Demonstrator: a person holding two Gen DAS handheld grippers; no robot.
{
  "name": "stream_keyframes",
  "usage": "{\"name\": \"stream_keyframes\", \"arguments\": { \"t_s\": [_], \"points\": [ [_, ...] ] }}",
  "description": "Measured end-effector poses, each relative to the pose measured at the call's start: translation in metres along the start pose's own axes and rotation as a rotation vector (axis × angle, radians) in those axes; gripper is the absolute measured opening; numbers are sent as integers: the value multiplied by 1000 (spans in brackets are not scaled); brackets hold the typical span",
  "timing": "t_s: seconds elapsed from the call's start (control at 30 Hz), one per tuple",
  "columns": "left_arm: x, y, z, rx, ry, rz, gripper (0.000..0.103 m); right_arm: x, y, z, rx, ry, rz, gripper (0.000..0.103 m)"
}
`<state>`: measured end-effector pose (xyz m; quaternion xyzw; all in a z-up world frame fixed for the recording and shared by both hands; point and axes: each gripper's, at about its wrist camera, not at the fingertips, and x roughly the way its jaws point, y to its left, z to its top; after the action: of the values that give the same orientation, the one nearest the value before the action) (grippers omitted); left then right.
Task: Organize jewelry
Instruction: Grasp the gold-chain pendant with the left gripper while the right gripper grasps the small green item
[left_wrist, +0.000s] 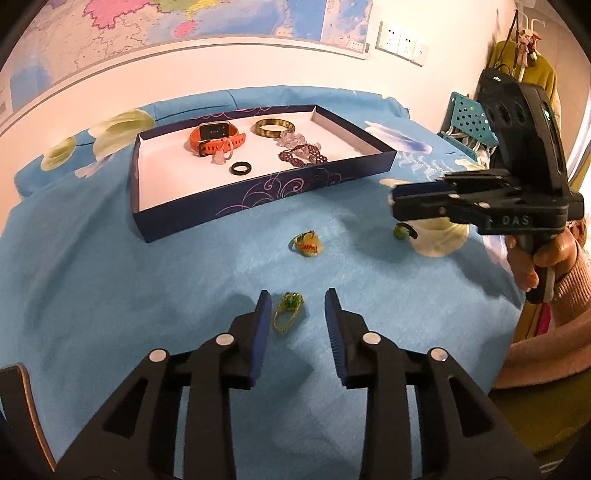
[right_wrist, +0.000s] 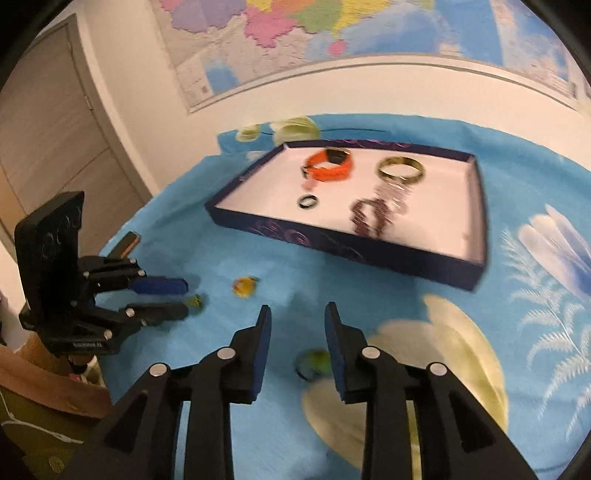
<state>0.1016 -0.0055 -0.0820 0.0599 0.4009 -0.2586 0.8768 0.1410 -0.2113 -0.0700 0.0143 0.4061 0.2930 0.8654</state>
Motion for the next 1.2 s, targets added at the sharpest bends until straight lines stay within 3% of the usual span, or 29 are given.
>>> {"name": "stream_keyframes", "arguments": {
  "t_s": [0.33, 0.67, 0.73, 0.87, 1.03, 1.2],
  "points": [
    [19, -8, 13, 9, 9, -1, 31, -5, -1, -25, -13, 39, -34, 37],
    [36, -11, 27, 4, 21, 3, 31, 5, 3, -26, -28, 41, -46, 37],
    [40, -11, 30, -1, 27, 6, 31, 6, 3, -25, -21, 39, -51, 34],
    [47, -9, 34, -23, 39, 9, 31, 9, 1, -23, -14, 40, -60, 20],
    [52, -11, 36, -23, 44, 23, 29, 9, 1, -22, -18, 32, -70, 18],
    [52, -13, 36, -28, 45, 38, 19, 8, -2, -20, -3, 19, -63, 11]
  ]
}}
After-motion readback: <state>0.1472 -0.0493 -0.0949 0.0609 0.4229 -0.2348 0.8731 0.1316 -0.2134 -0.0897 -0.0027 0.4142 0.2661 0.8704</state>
